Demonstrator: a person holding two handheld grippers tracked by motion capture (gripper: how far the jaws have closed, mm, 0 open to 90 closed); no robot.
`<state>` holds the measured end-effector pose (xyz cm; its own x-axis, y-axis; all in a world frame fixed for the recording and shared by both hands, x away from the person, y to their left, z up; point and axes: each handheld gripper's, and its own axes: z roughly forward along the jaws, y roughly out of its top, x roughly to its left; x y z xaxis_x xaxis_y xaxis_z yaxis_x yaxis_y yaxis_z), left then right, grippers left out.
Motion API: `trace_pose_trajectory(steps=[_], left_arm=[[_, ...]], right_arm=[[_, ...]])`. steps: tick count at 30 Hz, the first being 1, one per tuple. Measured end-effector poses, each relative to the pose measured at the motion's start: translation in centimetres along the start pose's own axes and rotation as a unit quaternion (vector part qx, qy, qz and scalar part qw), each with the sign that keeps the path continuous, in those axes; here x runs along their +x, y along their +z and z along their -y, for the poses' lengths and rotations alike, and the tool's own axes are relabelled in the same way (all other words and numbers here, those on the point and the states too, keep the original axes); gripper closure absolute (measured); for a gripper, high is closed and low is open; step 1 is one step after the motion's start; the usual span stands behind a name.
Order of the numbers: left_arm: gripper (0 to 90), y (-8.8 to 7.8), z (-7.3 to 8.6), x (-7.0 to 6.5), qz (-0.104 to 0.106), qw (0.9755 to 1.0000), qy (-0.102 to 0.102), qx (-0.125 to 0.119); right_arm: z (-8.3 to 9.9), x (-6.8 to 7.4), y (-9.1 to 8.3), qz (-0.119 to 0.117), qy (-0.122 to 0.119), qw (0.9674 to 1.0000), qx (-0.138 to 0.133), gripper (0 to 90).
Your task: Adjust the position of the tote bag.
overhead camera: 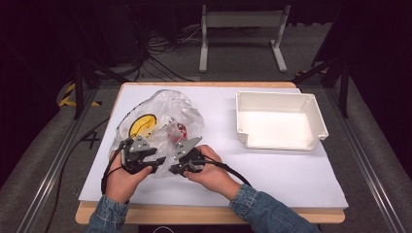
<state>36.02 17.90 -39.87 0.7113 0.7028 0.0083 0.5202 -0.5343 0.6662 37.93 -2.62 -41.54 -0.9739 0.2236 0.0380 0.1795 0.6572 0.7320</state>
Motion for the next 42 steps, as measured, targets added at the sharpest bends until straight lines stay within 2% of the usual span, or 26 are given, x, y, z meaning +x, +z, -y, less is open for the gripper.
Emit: trace_pose_trajectory(steps=[1,2,4,7,8,11,15,17,19,21,22,24,25,27,29,30,31,32,35,40,42], left_arm=[[68.5,0.4,0.1,0.0,0.003,0.9999,-0.001,0.01],[78.1,0.8,0.3,0.0,0.009,0.9997,0.004,0.024],[85.5,1.2,0.5,0.1,0.018,0.9992,0.003,0.035],[88.3,1.5,0.7,0.2,0.025,0.9986,0.001,0.046],[88.9,1.9,0.9,0.3,0.034,0.9979,-0.005,0.054],[89.2,2.3,1.0,0.3,0.042,0.9966,-0.006,0.071],[89.2,2.5,1.1,0.2,0.052,0.9956,-0.005,0.078],[89.2,2.5,1.1,0.1,0.058,0.9953,-0.007,0.077],[89.2,2.3,1.0,0.1,0.064,0.9951,-0.008,0.075],[89.0,2.2,1.0,0.0,0.068,0.9951,-0.009,0.071],[88.8,2.1,1.0,0.0,0.07,0.995,-0.009,0.07],[88.4,1.9,0.9,0.0,0.073,0.9951,-0.01,0.066],[88.3,1.8,0.9,0.0,0.076,0.995,-0.01,0.065],[87.0,1.7,0.9,-0.1,0.08,0.9947,-0.007,0.064],[83.2,1.5,0.8,-0.2,0.089,0.9941,-0.003,0.061],[78.7,1.4,0.7,-0.2,0.09,0.9943,-0.003,0.057],[73.9,1.4,0.7,-0.2,0.09,0.9943,-0.003,0.057],[68.1,0.8,0.6,0.0,0.092,0.9947,-0.01,0.043],[61.9,-1.0,0.4,0.4,0.088,0.9957,-0.025,0.006],[56.4,-3.7,-0.1,0.3,0.069,0.9961,-0.032,-0.046],[56.2,-4.4,-0.2,0.4,0.06,0.996,-0.031,-0.058]], right_arm=[[0.1,0.0,0.0,0.0,0.0,1.0,0.0,88.0],[0.2,0.0,-0.1,0.001,0.003,1.0,0.0,87.4],[0.3,-0.1,-0.1,0.001,0.002,1.0,0.001,86.6],[0.3,-0.1,-0.2,0.001,0.002,1.0,0.002,84.9],[0.4,-0.1,-0.3,0.003,0.005,1.0,0.003,81.5],[0.4,-0.1,-0.7,0.005,0.013,0.9999,-0.008,70.2],[0.2,-0.2,-1.4,0.017,0.019,0.9993,-0.026,63.8],[-0.2,-0.5,-2.7,0.052,0.025,0.9969,-0.054,55.2],[-0.5,-0.7,-3.1,0.073,0.027,0.9947,-0.067,51.7],[-0.8,-1.0,-3.5,0.097,0.038,0.9912,-0.081,43.8],[-1.0,-1.2,-3.5,0.115,0.043,0.9884,-0.089,39.0],[-1.3,-1.6,-3.4,0.14,0.044,0.9849,-0.092,37.7],[-1.4,-1.7,-3.3,0.143,0.046,0.9844,-0.092,37.7],[-1.6,-2.0,-2.8,0.144,0.049,0.984,-0.093,42.1],[-1.7,-2.2,-2.3,0.131,0.042,0.9867,-0.087,60.6],[-1.8,-2.2,-2.0,0.113,0.036,0.9894,-0.084,75.2],[-1.8,-2.2,-2.0,0.113,0.036,0.9894,-0.084,75.2],[-1.8,-2.0,-1.7,0.095,0.024,0.9917,-0.083,88.4],[-2.0,-1.5,-1.2,0.075,0.0,0.9945,-0.073,90.0],[-2.0,-0.4,-0.3,0.046,-0.027,0.9966,-0.063,90.0],[-1.9,0.2,0.2,0.033,-0.04,0.997,-0.057,90.0]])
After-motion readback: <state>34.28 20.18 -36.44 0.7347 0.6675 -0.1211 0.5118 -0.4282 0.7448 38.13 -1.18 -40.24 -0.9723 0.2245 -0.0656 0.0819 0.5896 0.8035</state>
